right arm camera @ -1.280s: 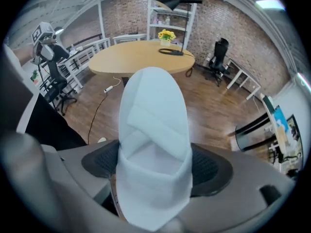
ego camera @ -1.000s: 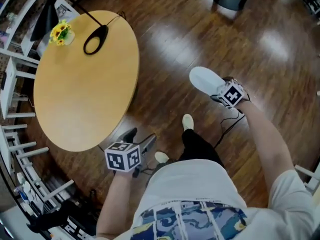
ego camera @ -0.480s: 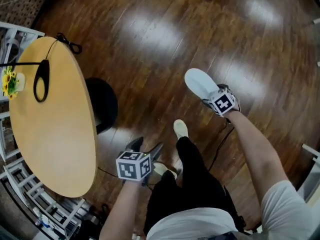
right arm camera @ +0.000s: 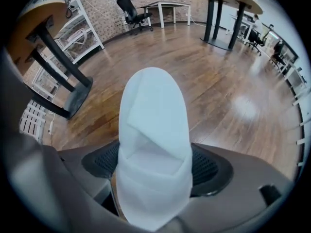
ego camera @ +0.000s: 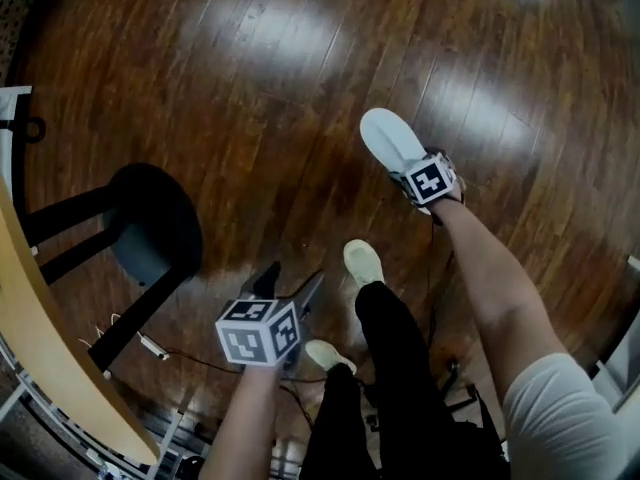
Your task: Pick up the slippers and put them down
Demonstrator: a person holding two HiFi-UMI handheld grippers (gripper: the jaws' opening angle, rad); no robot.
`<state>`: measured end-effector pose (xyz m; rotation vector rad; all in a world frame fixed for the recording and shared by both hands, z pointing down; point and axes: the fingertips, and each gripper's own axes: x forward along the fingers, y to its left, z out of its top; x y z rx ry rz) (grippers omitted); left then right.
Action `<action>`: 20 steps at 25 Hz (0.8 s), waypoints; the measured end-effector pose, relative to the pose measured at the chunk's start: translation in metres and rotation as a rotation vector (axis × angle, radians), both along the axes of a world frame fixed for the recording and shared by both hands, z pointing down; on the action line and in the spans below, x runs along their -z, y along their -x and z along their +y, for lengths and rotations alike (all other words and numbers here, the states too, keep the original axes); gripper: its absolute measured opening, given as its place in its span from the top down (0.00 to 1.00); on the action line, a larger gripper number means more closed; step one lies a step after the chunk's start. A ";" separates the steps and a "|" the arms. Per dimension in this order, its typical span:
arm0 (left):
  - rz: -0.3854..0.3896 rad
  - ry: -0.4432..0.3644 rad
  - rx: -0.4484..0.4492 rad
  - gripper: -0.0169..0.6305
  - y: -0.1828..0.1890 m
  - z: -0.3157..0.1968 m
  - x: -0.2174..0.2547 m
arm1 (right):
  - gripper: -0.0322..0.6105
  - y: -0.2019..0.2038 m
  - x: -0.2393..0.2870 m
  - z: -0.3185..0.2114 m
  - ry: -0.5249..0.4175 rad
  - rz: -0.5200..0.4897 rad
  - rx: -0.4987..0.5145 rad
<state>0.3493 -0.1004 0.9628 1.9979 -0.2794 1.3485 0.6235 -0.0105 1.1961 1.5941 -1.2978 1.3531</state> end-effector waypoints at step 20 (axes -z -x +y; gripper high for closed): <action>-0.038 0.081 0.000 0.41 -0.009 -0.021 -0.242 | 0.21 0.054 -0.238 0.006 0.034 -0.074 -0.154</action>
